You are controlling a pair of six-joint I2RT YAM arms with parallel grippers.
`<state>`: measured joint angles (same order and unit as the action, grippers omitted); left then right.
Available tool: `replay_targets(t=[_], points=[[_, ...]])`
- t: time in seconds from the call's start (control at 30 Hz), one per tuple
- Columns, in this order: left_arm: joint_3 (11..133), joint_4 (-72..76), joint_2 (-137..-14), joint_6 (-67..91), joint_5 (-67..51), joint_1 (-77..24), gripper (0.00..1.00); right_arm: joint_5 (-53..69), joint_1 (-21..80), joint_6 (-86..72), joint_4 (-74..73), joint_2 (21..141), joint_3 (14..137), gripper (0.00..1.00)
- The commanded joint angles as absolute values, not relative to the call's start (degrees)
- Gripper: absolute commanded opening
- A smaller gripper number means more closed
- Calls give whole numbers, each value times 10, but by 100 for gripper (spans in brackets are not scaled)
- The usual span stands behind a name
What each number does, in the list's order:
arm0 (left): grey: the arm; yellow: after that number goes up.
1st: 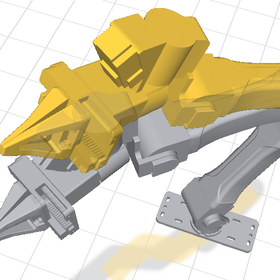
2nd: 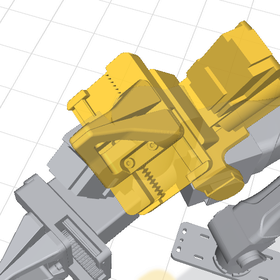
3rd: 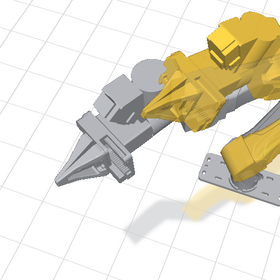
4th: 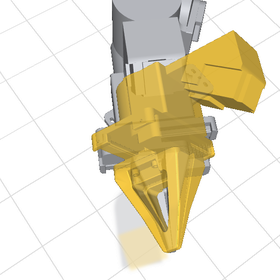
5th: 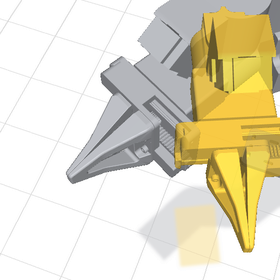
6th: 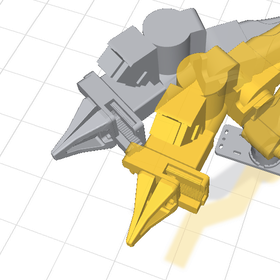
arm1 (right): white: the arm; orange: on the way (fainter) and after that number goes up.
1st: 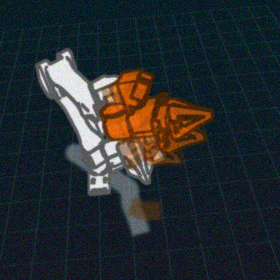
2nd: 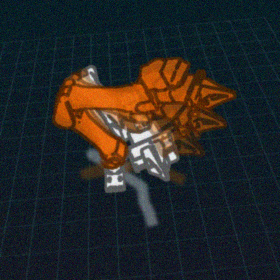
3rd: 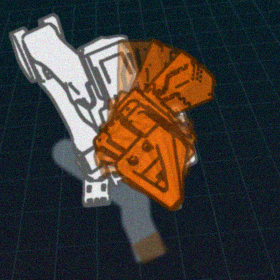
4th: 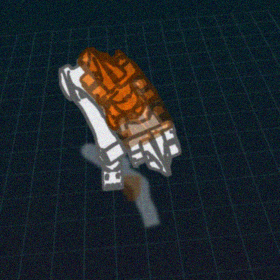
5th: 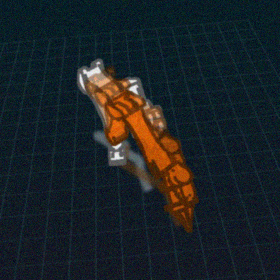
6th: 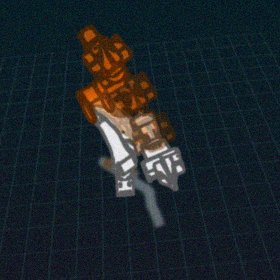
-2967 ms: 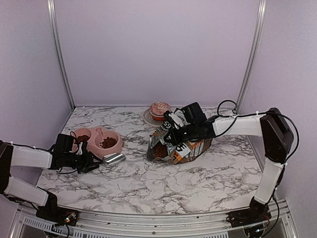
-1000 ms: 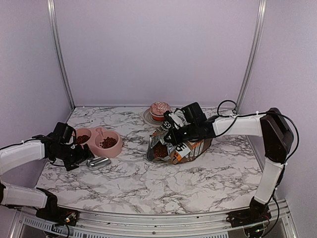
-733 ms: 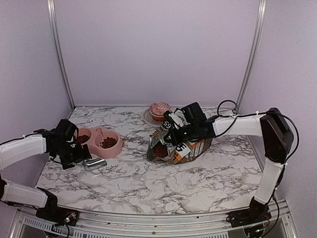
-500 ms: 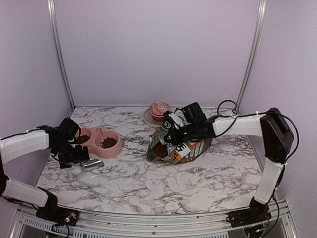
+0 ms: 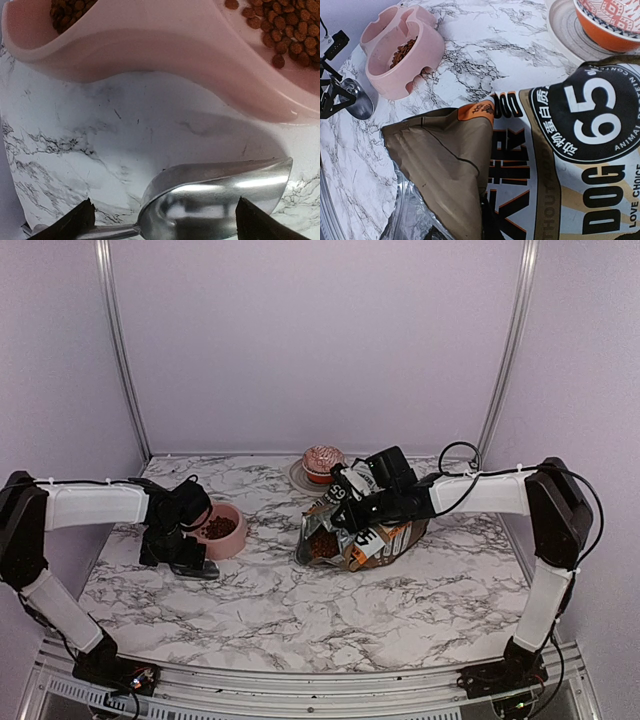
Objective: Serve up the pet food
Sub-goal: Place the spatula at the center of the board.
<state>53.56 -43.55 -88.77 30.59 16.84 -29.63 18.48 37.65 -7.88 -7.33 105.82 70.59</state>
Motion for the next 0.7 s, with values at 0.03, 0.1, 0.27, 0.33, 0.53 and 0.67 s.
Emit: replay_targets(t=[0.03,0.1,0.27,0.33,0.53,0.67], points=[[602,-549,-964,291,319,-335,99,158,372,-70,-76,1041,713,0],[616,-572,-986,292,357,-343,99,157,372,-69,-77,1039,713,0],[628,-594,-999,290,376,-348,99,156,372,-69,-79,1044,715,0],[638,-589,-977,291,349,-348,99,156,372,-68,-83,1043,716,0],[652,-529,-881,294,257,-343,99,154,372,-68,-77,1039,712,0],[648,-513,-858,308,242,-339,99,154,372,-68,-77,1036,711,0]])
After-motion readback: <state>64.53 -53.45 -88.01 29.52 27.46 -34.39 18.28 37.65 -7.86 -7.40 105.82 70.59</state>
